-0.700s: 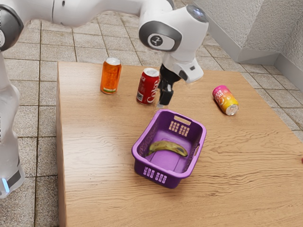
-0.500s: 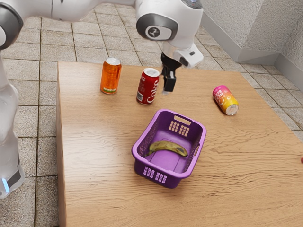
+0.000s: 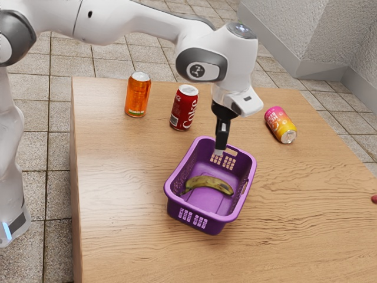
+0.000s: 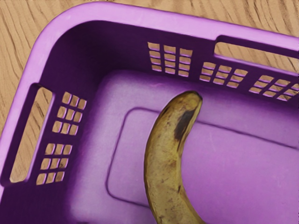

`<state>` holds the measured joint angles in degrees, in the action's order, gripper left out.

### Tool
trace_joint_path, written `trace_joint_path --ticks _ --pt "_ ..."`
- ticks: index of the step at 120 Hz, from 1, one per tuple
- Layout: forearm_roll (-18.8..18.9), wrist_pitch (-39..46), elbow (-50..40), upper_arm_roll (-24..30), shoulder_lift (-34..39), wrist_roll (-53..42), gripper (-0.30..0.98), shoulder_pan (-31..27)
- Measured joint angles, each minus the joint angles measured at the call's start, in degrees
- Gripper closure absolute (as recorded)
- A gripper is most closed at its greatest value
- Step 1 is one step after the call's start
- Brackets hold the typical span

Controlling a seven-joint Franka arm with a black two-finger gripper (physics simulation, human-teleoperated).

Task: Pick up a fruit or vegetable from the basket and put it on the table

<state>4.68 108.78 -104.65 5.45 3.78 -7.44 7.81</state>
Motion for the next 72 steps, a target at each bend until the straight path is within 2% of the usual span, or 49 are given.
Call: trace_joint_path --ticks 41,72 --pt "-1.7 3.8 -5.3 -0.4 -1.2 -1.7 0.0 1.7" --pt "-2.5 6.4 -6.8 -1.3 -4.7 -2.5 0.0 -1.4"
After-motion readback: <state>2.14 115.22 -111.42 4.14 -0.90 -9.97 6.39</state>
